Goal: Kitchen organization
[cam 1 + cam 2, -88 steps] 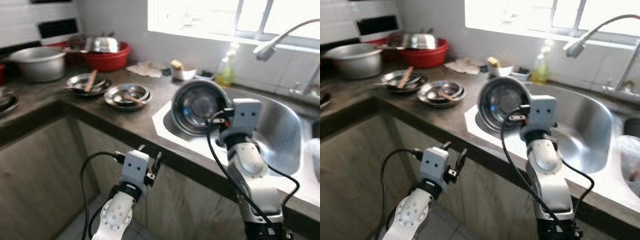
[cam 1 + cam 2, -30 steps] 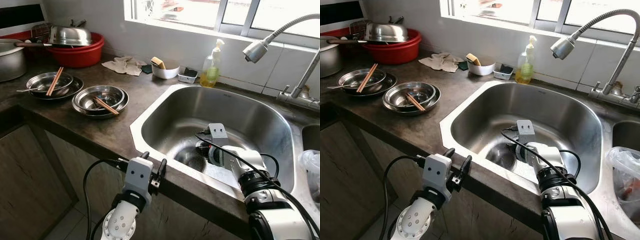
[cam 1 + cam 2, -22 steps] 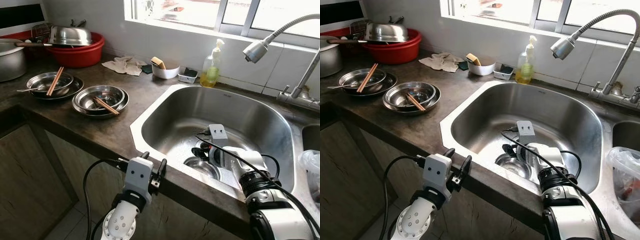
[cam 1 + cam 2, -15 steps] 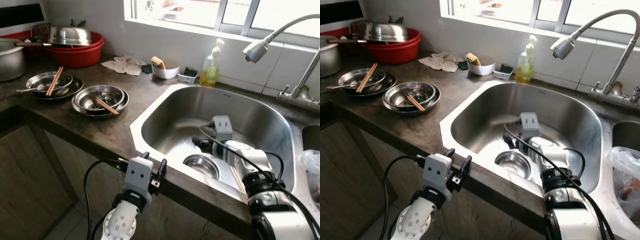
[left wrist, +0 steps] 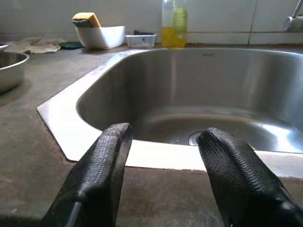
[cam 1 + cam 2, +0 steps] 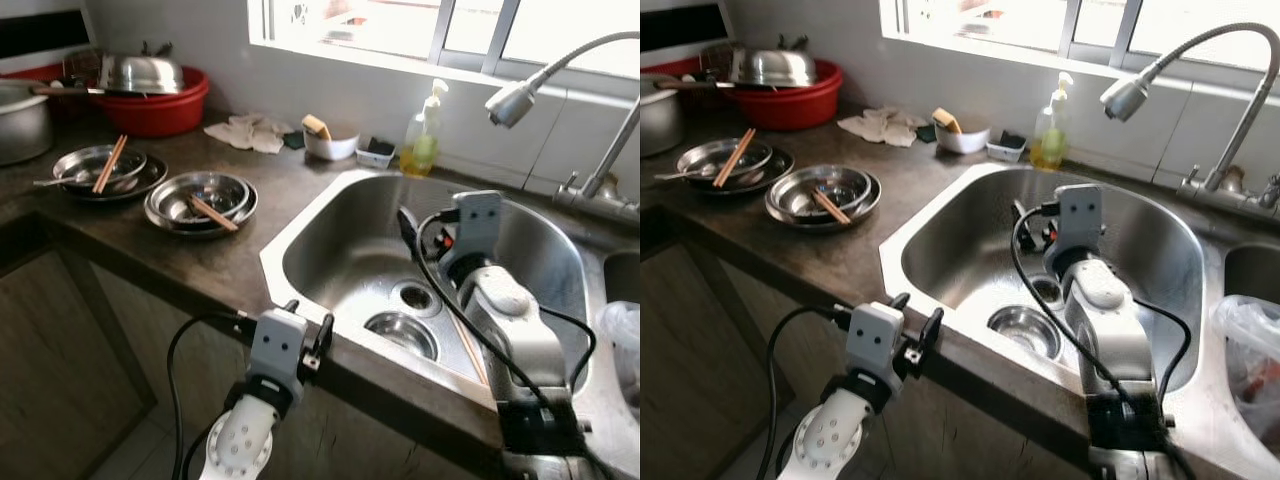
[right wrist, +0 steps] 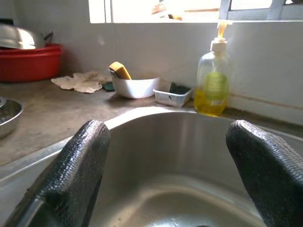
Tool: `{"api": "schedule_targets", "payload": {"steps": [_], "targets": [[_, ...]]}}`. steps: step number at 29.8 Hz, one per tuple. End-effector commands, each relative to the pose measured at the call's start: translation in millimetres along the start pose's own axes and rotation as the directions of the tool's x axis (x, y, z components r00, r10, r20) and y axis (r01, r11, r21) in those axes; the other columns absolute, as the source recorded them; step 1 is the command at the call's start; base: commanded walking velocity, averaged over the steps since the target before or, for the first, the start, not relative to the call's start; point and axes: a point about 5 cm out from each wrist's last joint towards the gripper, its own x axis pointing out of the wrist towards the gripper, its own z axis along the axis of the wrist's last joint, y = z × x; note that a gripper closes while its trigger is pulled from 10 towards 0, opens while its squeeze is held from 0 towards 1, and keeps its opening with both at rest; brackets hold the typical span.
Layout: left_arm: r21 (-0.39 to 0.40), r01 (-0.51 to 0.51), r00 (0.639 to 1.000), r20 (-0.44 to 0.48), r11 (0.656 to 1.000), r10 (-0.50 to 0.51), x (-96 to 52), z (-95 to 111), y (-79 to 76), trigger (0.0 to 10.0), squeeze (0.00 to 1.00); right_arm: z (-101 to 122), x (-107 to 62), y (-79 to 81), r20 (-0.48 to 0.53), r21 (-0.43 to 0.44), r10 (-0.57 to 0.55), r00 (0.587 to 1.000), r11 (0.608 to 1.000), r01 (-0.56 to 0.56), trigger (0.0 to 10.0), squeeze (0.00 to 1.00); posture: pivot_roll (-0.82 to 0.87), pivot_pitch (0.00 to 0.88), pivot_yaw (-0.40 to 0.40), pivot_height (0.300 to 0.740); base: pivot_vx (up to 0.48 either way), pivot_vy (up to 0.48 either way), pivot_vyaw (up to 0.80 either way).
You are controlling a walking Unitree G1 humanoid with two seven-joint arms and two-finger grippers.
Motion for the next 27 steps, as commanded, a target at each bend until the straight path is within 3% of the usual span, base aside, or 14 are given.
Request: {"api": "schedule_targets", "payload": {"steps": [1,4,13,27], "targets": [[-0.001,0.005,1.0,-0.001,1.0,-0.005,0.5,0.8,-0.3,10.0,0.0,8.5,-7.6,2.8,0.06,-0.028,-0.008,0.998,1.0,0.009,10.0,0.0,0.01,0.0,-0.07,0.74,0.0,0.0,0.0],[-0.006,0.015,1.0,0.001,1.0,-0.015,-0.3,0.7,-1.3,10.0,0.0,0.2,-26.0,9.6,0.072,-0.042,-0.002,0.997,0.999,0.005,10.0,0.0,0.01,0.0,-0.068,0.74,0.0,0.0,0.0],[-0.01,0.018,1.0,0.017,1.0,-0.018,0.7,2.8,-3.0,10.0,0.0,-15.9,-55.7,24.2,0.047,-0.036,0.017,0.999,0.999,-0.016,10.0,0.0,0.0,0.0,-0.063,0.74,0.0,0.0,0.0],[-0.01,0.025,0.999,0.023,1.0,-0.024,-1.5,2.7,-6.0,10.0,0.0,-29.5,-69.7,31.1,0.027,-0.063,0.052,0.998,0.997,-0.05,10.0,0.0,0.0,0.0,-0.066,0.74,-0.061,0.0,0.0]]}}
